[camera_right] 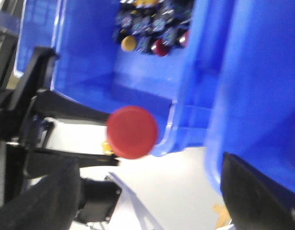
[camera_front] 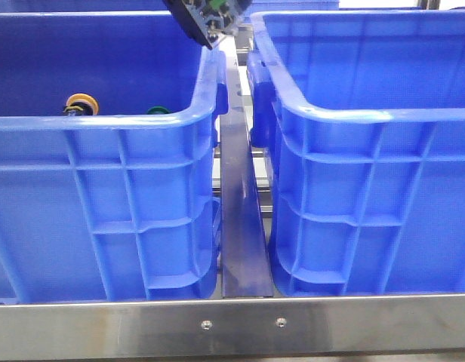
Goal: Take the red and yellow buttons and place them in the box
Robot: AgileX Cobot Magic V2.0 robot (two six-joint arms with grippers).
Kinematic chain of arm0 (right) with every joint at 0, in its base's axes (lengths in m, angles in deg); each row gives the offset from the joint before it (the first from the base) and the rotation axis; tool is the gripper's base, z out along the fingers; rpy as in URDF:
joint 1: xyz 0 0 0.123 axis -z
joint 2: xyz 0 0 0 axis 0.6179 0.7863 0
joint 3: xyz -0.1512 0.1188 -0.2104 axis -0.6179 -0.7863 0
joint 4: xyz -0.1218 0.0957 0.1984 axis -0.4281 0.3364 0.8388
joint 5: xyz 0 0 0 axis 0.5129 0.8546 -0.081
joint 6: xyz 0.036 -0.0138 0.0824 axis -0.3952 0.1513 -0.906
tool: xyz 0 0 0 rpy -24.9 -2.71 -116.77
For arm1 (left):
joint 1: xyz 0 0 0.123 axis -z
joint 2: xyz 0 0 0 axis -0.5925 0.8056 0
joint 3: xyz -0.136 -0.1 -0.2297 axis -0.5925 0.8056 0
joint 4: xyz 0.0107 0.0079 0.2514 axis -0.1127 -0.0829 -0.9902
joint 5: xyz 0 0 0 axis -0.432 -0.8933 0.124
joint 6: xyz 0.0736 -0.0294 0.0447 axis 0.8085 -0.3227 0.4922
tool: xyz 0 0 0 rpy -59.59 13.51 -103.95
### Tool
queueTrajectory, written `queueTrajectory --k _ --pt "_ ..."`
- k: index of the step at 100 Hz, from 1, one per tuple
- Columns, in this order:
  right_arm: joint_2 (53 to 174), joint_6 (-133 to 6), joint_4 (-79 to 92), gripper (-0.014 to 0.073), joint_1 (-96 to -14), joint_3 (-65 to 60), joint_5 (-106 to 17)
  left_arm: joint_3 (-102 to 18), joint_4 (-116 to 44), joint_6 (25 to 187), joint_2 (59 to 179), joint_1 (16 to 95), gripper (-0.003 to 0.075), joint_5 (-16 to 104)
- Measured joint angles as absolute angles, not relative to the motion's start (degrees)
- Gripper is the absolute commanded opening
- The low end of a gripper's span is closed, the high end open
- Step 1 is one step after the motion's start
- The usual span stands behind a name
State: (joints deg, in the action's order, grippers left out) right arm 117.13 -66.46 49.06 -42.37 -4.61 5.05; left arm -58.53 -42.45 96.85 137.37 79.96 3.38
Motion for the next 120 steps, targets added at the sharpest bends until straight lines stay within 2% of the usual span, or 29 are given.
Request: queueTrajectory --k 40,47,64,71,86,96,103,104,105,109,115,120 --pt "123.81 -66.24 49.92 0.0598 -51.81 -3.90 -1.69 -58.53 -42.45 96.85 137.37 79.96 0.0048 3.38" --pt "124.50 -66.24 50.46 0.0519 -51.98 -3.90 -2.52 -58.53 -42.45 96.85 137.37 79.96 0.0048 3.38" --pt "124.83 -66.05 51.97 0.0210 -52.19 -3.90 -2.86 -58.44 -42.45 96.85 137.37 79.96 0.0048 3.38" --pt "124.91 -66.01 52.10 0.0162 -52.20 -3.90 -2.57 -58.44 -42.45 96.85 137.37 79.96 0.0048 3.38" --pt "124.91 -65.92 52.10 0.0163 -52.20 -3.88 -2.32 -58.44 -42.45 96.85 137.37 79.96 0.0063 3.38" --pt "124.91 -65.92 52.20 0.0163 -52.20 -3.88 -2.32 -58.44 -42.45 96.85 137.37 79.96 0.0163 3.38" --pt "124.91 -65.92 52.31 0.0163 -52.20 -3.88 -2.32 -58.44 -42.45 96.89 137.37 79.96 0.0304 3.50" --pt "124.91 -65.89 52.31 0.0163 -52.20 -3.88 -2.32 -58.44 -42.45 96.89 137.37 79.96 0.0351 3.50" --pt "124.91 -65.89 52.31 0.0163 -52.20 -3.88 -2.32 -58.44 -42.45 96.89 137.37 79.96 0.0351 3.61" --pt "124.91 -65.89 52.44 0.0163 -52.20 -3.88 -2.32 -58.44 -42.45 96.98 137.37 79.96 0.0455 3.78" --pt "124.91 -65.89 52.55 0.0163 -52.20 -3.88 -2.32 -58.44 -42.45 96.98 137.37 79.96 0.0541 4.44" --pt "124.91 -65.89 52.63 0.0163 -52.20 -3.88 -2.32 -58.44 -42.45 96.98 137.37 79.96 0.0578 4.81"
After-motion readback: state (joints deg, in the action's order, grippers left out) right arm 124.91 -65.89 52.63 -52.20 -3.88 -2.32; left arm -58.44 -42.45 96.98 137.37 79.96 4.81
